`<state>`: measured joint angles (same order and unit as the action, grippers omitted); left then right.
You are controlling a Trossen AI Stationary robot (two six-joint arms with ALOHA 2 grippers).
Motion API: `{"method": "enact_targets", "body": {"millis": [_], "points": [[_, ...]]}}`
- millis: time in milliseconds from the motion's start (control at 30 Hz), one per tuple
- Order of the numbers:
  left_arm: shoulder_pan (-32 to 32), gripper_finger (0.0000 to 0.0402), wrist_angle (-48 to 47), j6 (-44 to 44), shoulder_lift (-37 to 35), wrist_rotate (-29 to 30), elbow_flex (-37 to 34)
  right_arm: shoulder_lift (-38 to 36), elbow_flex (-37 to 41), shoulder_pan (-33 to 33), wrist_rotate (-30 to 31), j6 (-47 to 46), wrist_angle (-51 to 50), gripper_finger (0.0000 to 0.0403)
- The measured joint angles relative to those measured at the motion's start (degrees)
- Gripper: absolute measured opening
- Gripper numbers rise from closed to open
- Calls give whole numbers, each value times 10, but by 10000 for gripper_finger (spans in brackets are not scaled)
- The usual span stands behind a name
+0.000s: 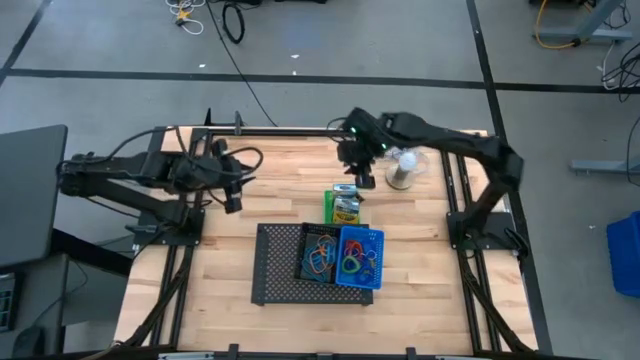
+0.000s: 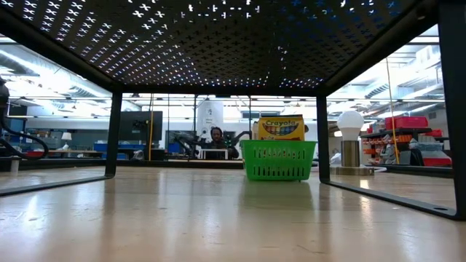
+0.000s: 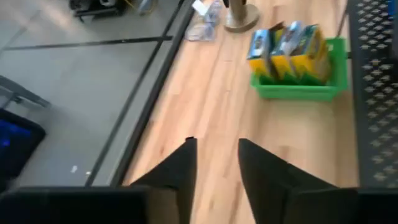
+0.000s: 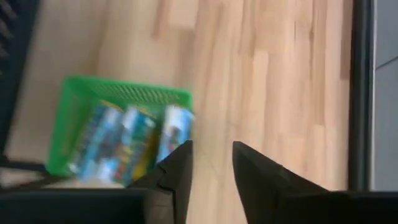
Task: Pick & Place Office Desk Supplies
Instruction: Adjust the blue bin on the table
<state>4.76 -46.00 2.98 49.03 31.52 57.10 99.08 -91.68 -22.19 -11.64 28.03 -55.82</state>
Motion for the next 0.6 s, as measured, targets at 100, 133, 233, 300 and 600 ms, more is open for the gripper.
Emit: {"method": "enact_targets", "body": {"millis": [100, 133, 233, 300, 600], "points": [[-23, 160, 6, 22, -19, 1, 0, 43, -62, -22, -4, 28, -44, 148], [-32, 172, 5, 31, -26, 3, 0, 49, -74, -29, -13, 21, -42, 158], [-56, 203, 1, 56, -44, 4, 0, 47, -77, -42, -50, 5, -36, 184], [-69, 219, -5, 70, -63, 4, 0, 48, -69, -47, -64, 7, -27, 195], [-108, 240, -15, 84, -111, -18, 0, 100, -65, -52, -71, -5, -42, 190]]}}
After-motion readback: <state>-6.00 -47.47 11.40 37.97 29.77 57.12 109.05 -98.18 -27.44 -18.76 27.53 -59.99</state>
